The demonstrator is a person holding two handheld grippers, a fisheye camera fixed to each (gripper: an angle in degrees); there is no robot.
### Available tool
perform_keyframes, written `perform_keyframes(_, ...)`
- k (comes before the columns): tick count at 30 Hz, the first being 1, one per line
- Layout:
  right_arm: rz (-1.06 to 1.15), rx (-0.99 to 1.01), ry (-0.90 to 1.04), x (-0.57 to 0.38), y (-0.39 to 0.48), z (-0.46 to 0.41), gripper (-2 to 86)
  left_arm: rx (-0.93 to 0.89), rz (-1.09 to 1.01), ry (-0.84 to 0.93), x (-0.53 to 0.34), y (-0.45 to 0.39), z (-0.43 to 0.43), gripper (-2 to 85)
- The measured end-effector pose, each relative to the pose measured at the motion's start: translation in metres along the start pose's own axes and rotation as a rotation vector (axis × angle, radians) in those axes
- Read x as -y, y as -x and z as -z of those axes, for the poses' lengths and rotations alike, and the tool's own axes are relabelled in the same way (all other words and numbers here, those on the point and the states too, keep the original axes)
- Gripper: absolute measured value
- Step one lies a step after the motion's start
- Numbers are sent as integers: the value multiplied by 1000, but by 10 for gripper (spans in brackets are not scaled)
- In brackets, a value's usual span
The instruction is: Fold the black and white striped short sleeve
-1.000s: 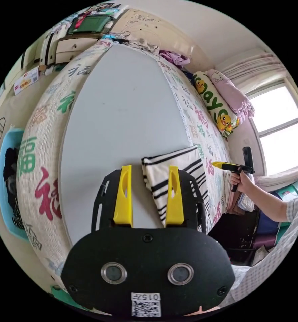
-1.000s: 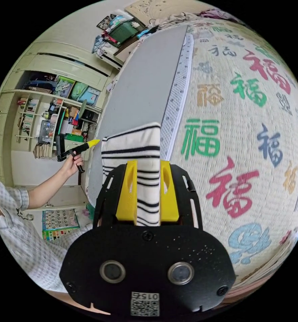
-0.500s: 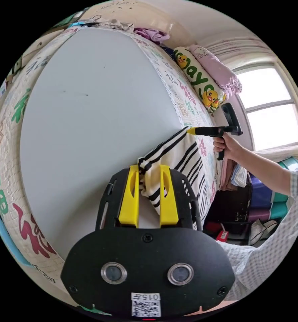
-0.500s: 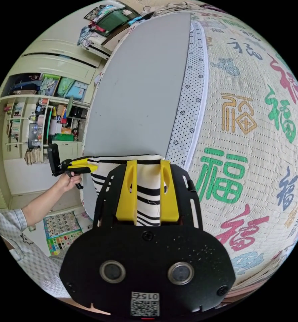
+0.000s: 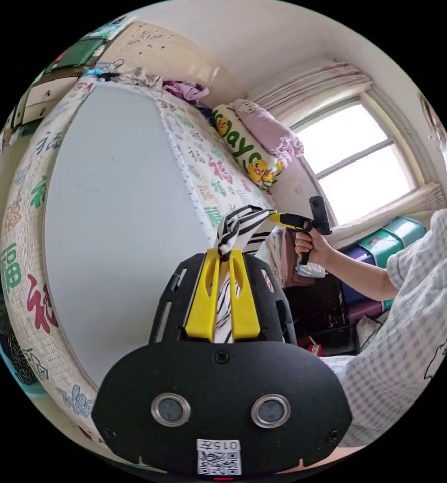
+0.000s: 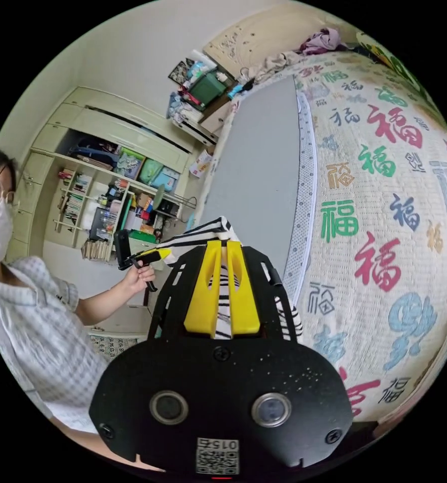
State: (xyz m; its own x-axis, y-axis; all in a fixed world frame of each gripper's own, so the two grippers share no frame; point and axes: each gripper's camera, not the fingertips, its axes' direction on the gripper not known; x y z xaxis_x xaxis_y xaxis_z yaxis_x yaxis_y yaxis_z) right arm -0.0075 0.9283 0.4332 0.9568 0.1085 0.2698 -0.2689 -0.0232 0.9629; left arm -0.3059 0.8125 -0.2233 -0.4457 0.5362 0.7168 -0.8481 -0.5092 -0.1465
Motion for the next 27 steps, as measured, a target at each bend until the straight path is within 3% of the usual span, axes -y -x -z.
perform_keyframes(16,91,-90,-399,-382,207,172,7,-64,-449,33,-80,-204,239,8)
perform_keyframes(27,84,-98,-456,-599,197,262,7,-126,-336,70,-179,-283,243,8)
